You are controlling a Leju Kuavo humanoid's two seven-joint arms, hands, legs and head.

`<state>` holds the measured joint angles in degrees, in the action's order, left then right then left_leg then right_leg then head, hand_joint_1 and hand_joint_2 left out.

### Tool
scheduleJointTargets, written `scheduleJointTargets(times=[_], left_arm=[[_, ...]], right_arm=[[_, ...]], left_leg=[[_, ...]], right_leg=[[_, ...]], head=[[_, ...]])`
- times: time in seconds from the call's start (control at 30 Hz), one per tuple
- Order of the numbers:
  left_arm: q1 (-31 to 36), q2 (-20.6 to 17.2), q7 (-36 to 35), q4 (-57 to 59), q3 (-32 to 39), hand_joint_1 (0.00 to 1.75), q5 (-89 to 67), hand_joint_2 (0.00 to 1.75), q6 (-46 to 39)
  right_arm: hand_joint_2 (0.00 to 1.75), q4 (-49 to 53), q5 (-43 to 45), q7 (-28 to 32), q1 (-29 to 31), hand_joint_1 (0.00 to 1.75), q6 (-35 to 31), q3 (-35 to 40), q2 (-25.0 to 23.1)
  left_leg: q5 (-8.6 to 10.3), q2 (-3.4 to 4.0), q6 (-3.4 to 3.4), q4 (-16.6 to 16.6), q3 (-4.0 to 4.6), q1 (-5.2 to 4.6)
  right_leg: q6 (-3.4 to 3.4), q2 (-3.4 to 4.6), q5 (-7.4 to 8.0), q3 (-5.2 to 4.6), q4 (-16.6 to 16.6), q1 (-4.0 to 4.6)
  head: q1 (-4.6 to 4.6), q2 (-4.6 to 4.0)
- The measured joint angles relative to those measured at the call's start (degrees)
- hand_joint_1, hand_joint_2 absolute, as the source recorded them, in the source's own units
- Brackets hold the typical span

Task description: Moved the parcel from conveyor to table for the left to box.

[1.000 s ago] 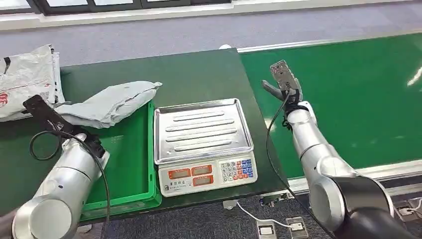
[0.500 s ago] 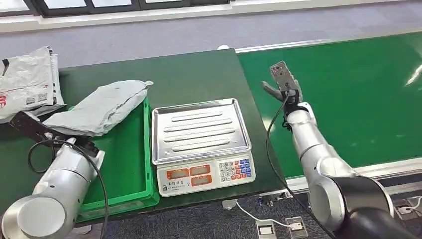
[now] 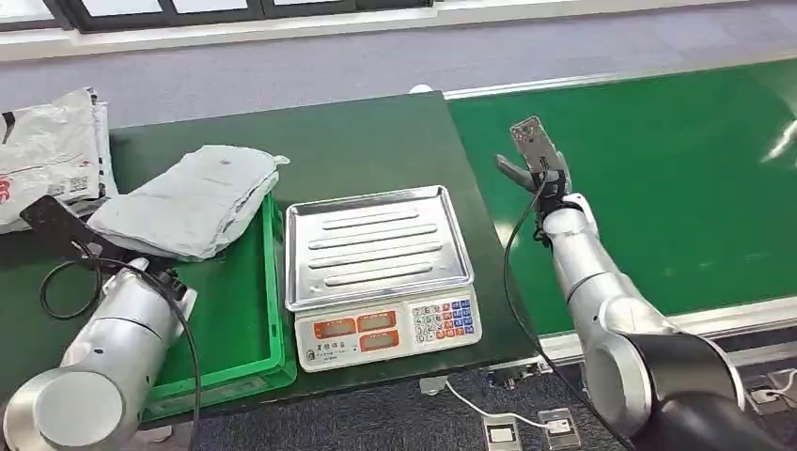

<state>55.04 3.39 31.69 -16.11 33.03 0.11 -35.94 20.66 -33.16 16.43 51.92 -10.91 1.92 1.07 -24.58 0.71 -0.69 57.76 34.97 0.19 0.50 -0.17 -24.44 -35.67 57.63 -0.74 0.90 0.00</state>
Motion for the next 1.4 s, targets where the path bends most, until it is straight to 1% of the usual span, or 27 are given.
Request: scheduleJointTargets(times=[0.03, 0.07, 0.1, 0.2, 0.3, 0.47, 0.57, 0.63, 0.67, 0.77, 0.83, 0.93, 0.97, 1.4], left_arm=[[0.19, 0.13, 0.04, -0.04, -0.61, 0.00, -0.11, 0.00, 0.79], [0.30, 0.31, 0.15, -0.09, -1.03, 0.00, -0.37, 0.00, 1.41], [0.39, 0.63, 0.17, -0.15, -1.51, 0.00, -1.15, 1.75, 2.25], [0.55, 1.55, -1.32, -0.17, -4.69, 0.00, -7.16, 1.75, 4.16], [1.35, 1.90, -6.29, -0.17, -11.45, 0.00, -14.70, 1.75, 8.48], [2.42, 2.03, -8.64, -0.17, -17.62, 0.00, -16.64, 1.75, 10.89], [3.06, 2.06, -13.15, -0.17, -21.20, 0.00, -21.59, 1.75, 16.01], [4.20, 2.01, -16.82, -0.17, -23.58, 0.00, -24.20, 1.75, 19.76], [4.99, 2.06, -18.03, -0.20, -24.97, 0.00, -27.36, 1.75, 20.11], [8.00, 2.16, -19.48, -0.28, -30.98, 0.00, -35.48, 1.75, 23.51], [10.66, 2.25, -20.57, -0.37, -34.37, 0.00, -35.67, 1.75, 27.64], [13.24, 2.56, -23.72, -0.46, -34.91, 0.00, -31.49, 1.75, 34.88], [13.45, 2.58, -23.91, -0.50, -34.91, 0.00, -30.62, 1.75, 35.94], [13.45, 2.56, -24.22, -0.52, -34.93, 0.00, -30.80, 1.75, 36.13]], right_arm=[[1.75, -0.09, 0.02, 0.05, 0.00, 0.00, 0.02, 0.00, 0.00], [1.75, -0.13, 0.00, 0.07, -0.01, 0.00, 0.02, 0.00, 0.00], [1.75, -0.24, 0.00, 0.18, 0.00, 0.00, 0.00, 0.00, 0.00], [1.75, -0.37, 0.02, 0.66, -0.05, 0.00, 0.15, 0.00, 0.00], [1.75, -0.46, 0.00, 1.20, -0.21, 0.00, 0.63, 0.00, 0.11], [1.75, -0.63, 0.00, 1.25, -0.32, 0.00, 0.74, 0.00, 0.31], [1.75, -0.66, -0.13, 1.25, -0.32, 0.00, 1.11, 0.00, 0.37], [1.75, -0.72, -0.17, 1.38, -0.33, 0.00, 1.27, 0.00, 0.37], [1.75, -0.77, -0.22, 1.47, -0.34, 0.00, 1.36, 0.00, 0.37], [1.75, -0.88, -0.24, 2.10, -0.56, 0.00, 1.75, 0.00, 0.37], [1.75, -0.92, -0.09, 2.23, -0.77, 0.00, 1.95, 0.00, 0.37], [1.75, -0.94, 0.04, 2.25, -0.97, 0.00, 2.54, 0.00, 0.37], [1.75, -0.94, 0.04, 2.14, -0.97, 0.00, 2.56, 0.00, 0.37], [1.75, -0.94, 0.04, 1.99, -0.96, 0.00, 2.60, 0.00, 0.39]], left_leg=[[0.00, -0.01, 0.00, 0.00, 0.01, 0.00], [0.00, -0.01, 0.00, 0.00, 0.02, 0.00], [0.00, -0.04, 0.00, 0.00, 0.03, 0.00], [0.00, -0.08, 0.00, 0.00, 0.06, 0.01], [0.00, -0.10, 0.01, 0.01, 0.09, 0.00], [-0.01, -0.06, 0.02, 0.02, 0.08, -0.03], [-0.01, -0.08, 0.01, 0.02, 0.10, -0.03], [0.00, -0.10, 0.01, 0.02, 0.12, -0.02], [0.01, -0.11, 0.01, 0.02, 0.12, -0.02], [0.01, -0.12, 0.01, 0.02, 0.17, 0.00], [0.01, -0.11, 0.01, 0.02, 0.17, 0.00], [0.00, -0.10, 0.02, 0.02, 0.17, -0.02], [0.00, -0.09, 0.02, 0.02, 0.16, -0.03], [0.01, -0.13, 0.01, 0.01, 0.17, -0.01]], right_leg=[[0.00, -0.01, 0.00, 0.00, 0.00, 0.00], [0.00, -0.01, 0.00, 0.00, 0.00, 0.01], [0.00, -0.06, -0.01, 0.00, 0.00, 0.00], [0.00, -0.12, -0.01, 0.00, -0.01, -0.04], [0.01, -0.12, 0.00, 0.01, -0.02, -0.09], [0.01, -0.10, 0.00, -0.01, -0.02, -0.12], [0.01, -0.07, 0.00, -0.04, -0.02, -0.09], [0.01, -0.13, 0.00, -0.04, -0.02, -0.04], [0.01, -0.15, 0.00, -0.05, -0.02, -0.02], [0.01, -0.17, 0.00, -0.05, -0.02, -0.03], [0.01, -0.16, 0.00, -0.06, -0.02, -0.07], [0.01, -0.15, 0.00, -0.05, -0.02, -0.11], [0.01, -0.15, 0.00, -0.06, -0.02, -0.12], [0.01, -0.18, -0.01, -0.06, -0.01, -0.08]], head=[[0.00, 0.00], [0.00, 0.00], [0.00, 0.00], [0.00, 0.00], [0.00, 0.00], [0.00, 0.00], [0.00, 0.00], [0.00, 0.00], [0.00, 0.00], [0.00, 0.00], [0.00, 0.00], [0.02, 0.00], [0.00, 0.00], [0.02, 0.00]])
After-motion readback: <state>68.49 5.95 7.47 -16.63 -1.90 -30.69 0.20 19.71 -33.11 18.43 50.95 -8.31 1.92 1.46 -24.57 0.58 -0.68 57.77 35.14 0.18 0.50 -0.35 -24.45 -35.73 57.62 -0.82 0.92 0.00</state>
